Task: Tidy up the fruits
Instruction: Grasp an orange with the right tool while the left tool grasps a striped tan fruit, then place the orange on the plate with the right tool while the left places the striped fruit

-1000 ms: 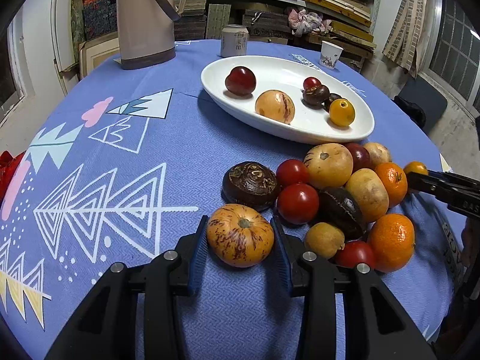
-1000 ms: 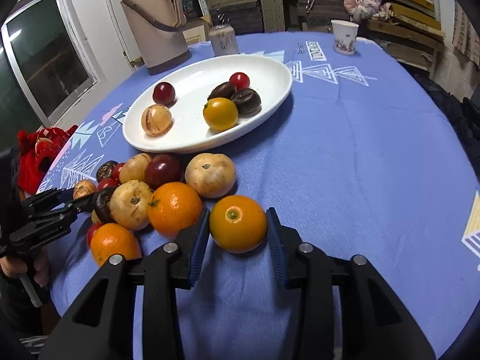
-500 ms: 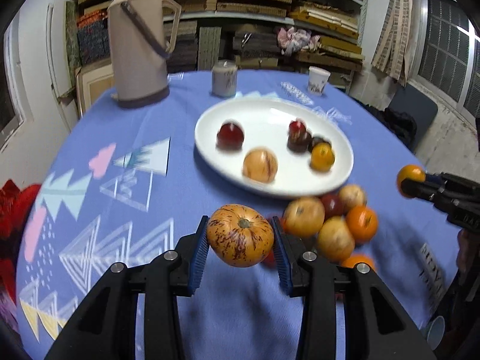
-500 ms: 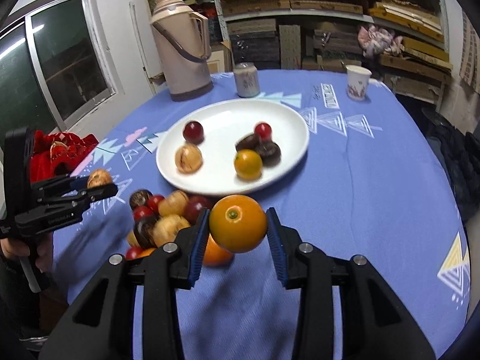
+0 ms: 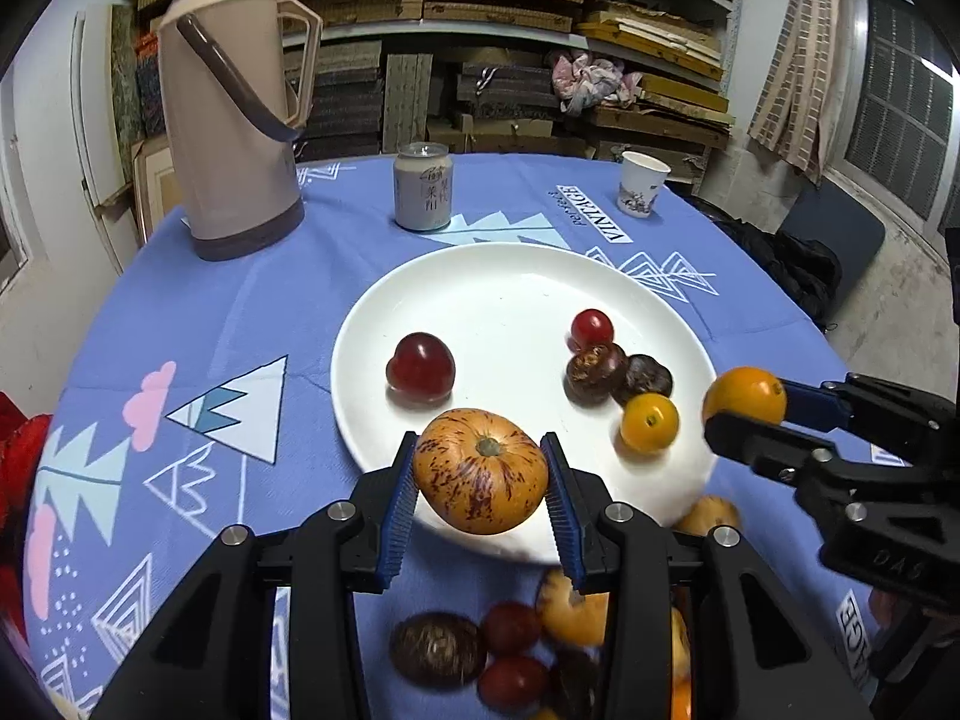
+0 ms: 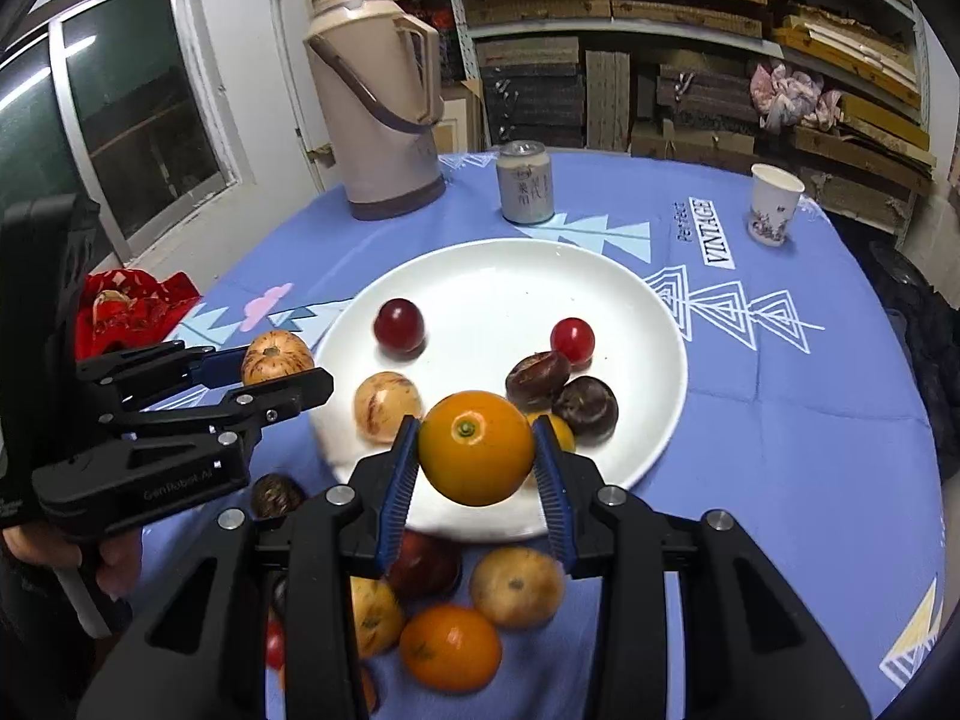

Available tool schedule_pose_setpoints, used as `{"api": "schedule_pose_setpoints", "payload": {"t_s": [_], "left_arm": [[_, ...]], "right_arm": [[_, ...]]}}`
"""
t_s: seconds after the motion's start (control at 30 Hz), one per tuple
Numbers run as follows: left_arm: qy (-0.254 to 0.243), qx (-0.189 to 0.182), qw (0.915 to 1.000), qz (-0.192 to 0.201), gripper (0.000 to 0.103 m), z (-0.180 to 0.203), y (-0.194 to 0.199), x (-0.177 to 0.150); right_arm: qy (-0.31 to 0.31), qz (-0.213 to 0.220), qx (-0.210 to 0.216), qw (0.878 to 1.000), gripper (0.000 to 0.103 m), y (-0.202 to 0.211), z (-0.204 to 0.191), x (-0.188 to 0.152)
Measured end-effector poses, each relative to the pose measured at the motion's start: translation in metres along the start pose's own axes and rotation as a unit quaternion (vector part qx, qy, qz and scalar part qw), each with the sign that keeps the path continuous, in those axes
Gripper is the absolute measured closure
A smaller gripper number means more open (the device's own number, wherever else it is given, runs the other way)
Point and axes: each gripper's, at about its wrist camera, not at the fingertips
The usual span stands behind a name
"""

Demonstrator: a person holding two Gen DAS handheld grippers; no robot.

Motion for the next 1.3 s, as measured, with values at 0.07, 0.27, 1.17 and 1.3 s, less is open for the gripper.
{"api": "schedule_pose_setpoints", "payload": {"t_s": [0.07, 0.27, 1.17, 1.3], "left_arm": [[0.005, 0.005, 1.0000, -0.006, 0.063, -0.002, -0.008, 0.003], [0.015, 0.011, 0.9997, -0.015, 0.063, -0.008, -0.030, 0.013], [0.040, 0.033, 0.9984, 0.021, 0.029, -0.011, 0.002, 0.001], [0.043, 0.033, 0.9981, 0.031, 0.022, -0.008, 0.023, -0.016]], "right_arm": [[-0.003, -0.010, -0.004, 1.000, 0.066, -0.012, 0.003, 0.004], [-0.009, -0.035, -0.029, 0.999, 0.066, -0.051, 0.008, 0.022], [0.055, 0.003, -0.151, 0.987, 0.045, -0.035, -0.017, 0.010], [0.071, 0.016, -0.147, 0.986, 0.039, -0.016, -0.031, -0.006]]}}
Point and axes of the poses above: each gripper's, at about its wrist camera, not at the fingertips, and y roughly against the way its jaws point, z to its right, x to its top, and after that the axes turned 5 degrees about -z, right-handed
